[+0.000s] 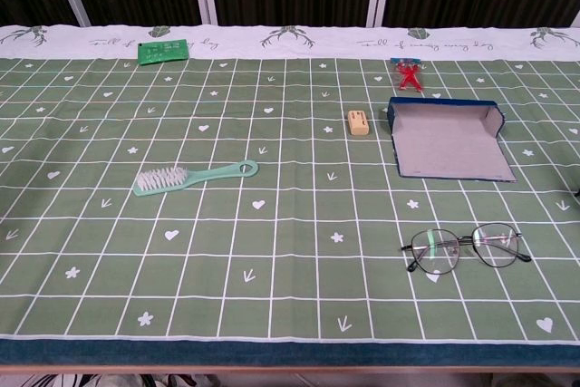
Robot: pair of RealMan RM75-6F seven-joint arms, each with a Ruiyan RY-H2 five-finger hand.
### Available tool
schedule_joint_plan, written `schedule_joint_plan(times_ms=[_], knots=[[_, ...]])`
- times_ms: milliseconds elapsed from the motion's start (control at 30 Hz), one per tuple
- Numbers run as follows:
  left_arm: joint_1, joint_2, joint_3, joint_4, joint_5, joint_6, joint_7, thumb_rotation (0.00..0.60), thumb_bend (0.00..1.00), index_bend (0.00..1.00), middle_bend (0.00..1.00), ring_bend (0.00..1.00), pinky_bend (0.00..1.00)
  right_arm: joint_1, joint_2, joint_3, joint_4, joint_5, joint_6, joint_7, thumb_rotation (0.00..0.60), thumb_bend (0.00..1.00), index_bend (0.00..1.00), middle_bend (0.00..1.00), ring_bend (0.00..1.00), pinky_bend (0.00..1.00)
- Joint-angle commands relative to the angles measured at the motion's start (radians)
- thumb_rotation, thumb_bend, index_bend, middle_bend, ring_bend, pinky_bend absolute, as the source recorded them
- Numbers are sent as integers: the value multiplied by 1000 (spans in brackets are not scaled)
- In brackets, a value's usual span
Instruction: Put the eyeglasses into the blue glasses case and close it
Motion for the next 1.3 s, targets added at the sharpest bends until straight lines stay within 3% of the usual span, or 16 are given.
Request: schedule_joint_plan(times_ms=[33,767,1067,1200,1300], knots=[[-1,0,2,3,4,-1,1,600,356,19,0,0,0,-3,6,-5,-13,0,-9,-10,600,145,0,0,41,137],[-1,-3,3,-1,-1,-4,11,600,357,19,0,0,0,-6,26,-2,-40,1,-50,8,600,145,4,0,42,137],[0,-7,3,-4,-8,-5,11,600,356,19,0,0,0,8,13,-5,-10,-53,-57,107,600,145,143,0,40,137],[0,-9,1,-7,-17,-9,13,600,357,19,0,0,0,37,41,-22,-13,-72,-122,216,600,145,175,0,40,137],[-1,-9,1,-7,-16,-10,16,600,357,19,0,0,0,66,49,-13,-27,-51,-177,187,600,145,188,0,40,137]])
